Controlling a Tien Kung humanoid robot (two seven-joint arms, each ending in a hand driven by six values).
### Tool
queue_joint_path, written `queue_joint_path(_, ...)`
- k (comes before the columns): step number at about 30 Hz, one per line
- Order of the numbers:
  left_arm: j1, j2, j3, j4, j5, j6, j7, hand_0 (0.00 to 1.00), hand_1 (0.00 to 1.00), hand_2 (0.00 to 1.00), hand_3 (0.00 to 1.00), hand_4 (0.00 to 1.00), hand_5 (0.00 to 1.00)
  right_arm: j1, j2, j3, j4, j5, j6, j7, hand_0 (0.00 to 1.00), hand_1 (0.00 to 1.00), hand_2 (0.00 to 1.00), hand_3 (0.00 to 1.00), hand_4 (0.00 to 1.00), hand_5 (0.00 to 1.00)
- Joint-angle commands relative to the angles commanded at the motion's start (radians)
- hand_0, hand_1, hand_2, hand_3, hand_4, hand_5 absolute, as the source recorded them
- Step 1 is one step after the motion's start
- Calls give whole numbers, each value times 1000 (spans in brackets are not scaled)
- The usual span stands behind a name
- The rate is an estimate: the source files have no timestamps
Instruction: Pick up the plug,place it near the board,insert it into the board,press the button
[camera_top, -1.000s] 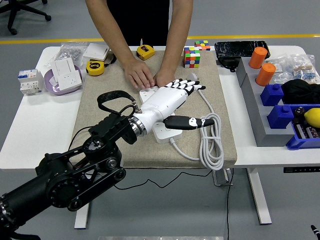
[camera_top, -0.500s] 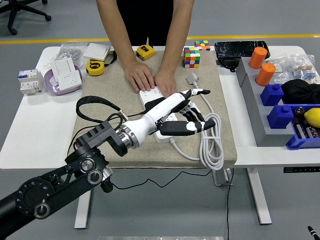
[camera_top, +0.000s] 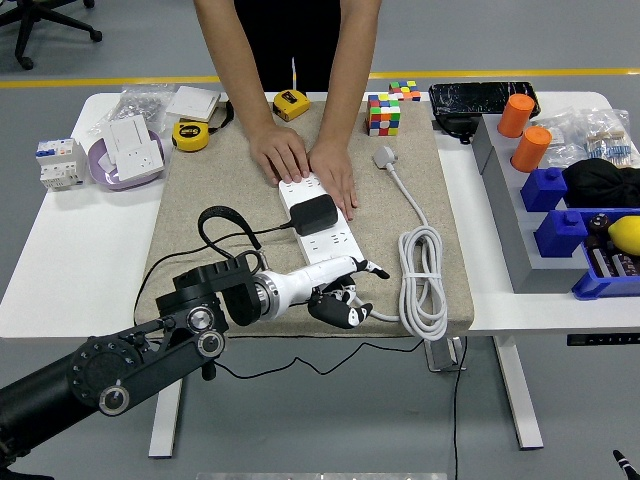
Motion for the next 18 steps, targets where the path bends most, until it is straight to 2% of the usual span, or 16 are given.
queue_joint_path(4, -3, -25, -40, 76, 137, 2, 0, 94, 43, 154, 933, 473, 138, -2, 1, 6, 0, -6, -1, -1, 753, 742, 723, 776, 998, 964)
queue_joint_path(8, -1, -25, -72, 91, 272, -2, 10, 95, 42, 154, 928, 452, 131, -2, 0, 9, 0, -6, -1, -1, 755, 742, 723, 776, 998, 964)
queue_joint_path(11, -7, -19, -74, 94, 311, -10, 15, 96, 42, 154, 917, 446, 125, -1, -1, 14, 0, -9, -2, -1, 755, 742, 723, 776, 998, 964)
queue_joint_path(18, -2, -4, -69, 74, 271, -48, 18, 97, 42, 155, 905, 445, 122, 5, -1, 1, 0, 7, 0, 3, 755, 742, 724, 775, 998, 966)
